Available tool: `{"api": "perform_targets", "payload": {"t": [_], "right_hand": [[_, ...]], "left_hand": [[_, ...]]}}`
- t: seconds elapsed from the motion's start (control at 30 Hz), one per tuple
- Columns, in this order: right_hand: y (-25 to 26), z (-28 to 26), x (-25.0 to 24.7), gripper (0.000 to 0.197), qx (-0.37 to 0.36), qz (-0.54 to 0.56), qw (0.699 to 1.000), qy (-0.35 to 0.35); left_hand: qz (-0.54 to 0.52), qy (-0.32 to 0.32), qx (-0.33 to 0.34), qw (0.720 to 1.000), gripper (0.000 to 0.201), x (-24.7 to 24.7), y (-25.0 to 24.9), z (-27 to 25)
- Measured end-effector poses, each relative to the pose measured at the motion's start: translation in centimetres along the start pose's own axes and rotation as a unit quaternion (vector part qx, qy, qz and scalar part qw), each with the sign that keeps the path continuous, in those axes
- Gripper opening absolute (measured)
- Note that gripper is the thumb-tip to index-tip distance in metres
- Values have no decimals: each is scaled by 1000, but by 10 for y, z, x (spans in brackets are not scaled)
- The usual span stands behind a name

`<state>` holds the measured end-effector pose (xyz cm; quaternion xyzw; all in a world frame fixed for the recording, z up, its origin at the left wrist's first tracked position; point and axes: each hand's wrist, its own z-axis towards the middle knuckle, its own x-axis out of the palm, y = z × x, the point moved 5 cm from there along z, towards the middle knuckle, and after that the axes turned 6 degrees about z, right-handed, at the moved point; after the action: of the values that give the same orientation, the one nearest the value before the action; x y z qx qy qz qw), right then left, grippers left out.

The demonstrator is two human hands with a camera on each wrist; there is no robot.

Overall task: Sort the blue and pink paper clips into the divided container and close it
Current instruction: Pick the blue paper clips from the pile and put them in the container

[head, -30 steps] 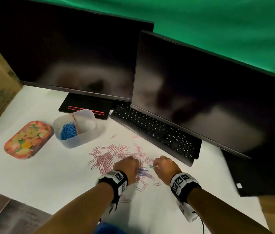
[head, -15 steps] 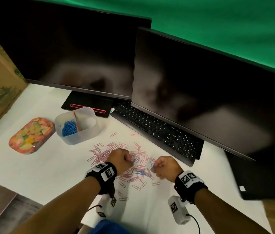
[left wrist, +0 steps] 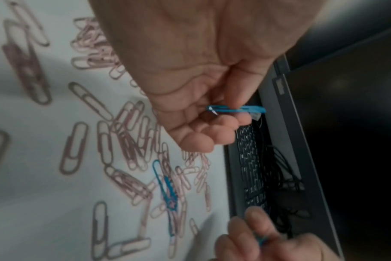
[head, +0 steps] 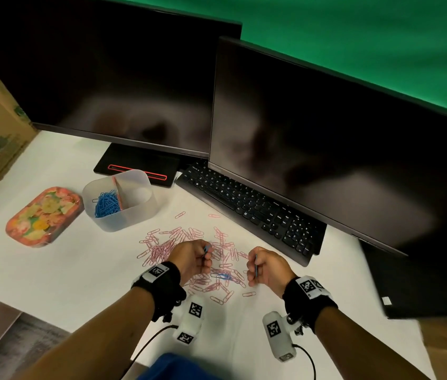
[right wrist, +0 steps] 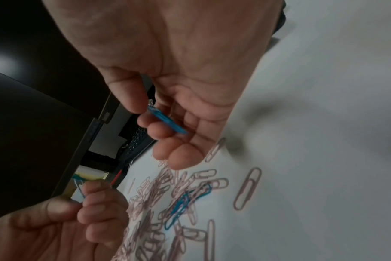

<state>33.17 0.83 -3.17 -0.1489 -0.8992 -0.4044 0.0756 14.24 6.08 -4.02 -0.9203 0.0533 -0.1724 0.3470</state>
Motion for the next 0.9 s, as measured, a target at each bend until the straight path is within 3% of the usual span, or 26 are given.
{"api": "perform_targets", "payload": {"t": [0.1, 0.17, 0.2, 0.23, 0.3, 0.37, 0.43, 0.6, 0.7, 0.8, 0.9], "right_hand": [[-4, 1, 8, 9, 20, -2, 1000, 5], [-8, 5, 7, 13, -14, -154, 988, -14], [-9, 7, 7, 14, -42, -280, 959, -21], [-12, 8, 9, 12, -66, -398, 915, -23], [-19, 7, 12, 13, -87, -557, 825, -29], [-24, 5, 15, 17, -99, -608, 787, -33], [-25, 5, 18, 16, -114, -613, 781, -35], [-22, 4, 12, 14, -108, -596, 795, -39], [-18, 3, 6, 14, -104, -590, 800, -39], [-11, 2, -4, 15, -94, -546, 830, -64], [-6, 3, -9, 17, -94, -512, 850, -76]], "left_hand": [[-26, 13, -8, 1000, 15, 1, 2, -1], [60, -4, 6, 998, 6, 2, 2, -2], [164, -17, 27, 986, 11, 3, 2, -1], [289, -28, 54, 955, 14, 5, 2, -2], [504, -47, 107, 856, 17, 13, 5, -4], [637, -35, 144, 757, 12, 23, 11, -5], [689, -18, 172, 704, 10, 28, 14, -4], [721, -9, 195, 664, 9, 28, 10, -1], [727, -11, 188, 660, 14, 21, 8, 1], [736, -10, 190, 650, 14, 19, 7, 2], [710, -3, 203, 674, 10, 19, 6, 1]]}}
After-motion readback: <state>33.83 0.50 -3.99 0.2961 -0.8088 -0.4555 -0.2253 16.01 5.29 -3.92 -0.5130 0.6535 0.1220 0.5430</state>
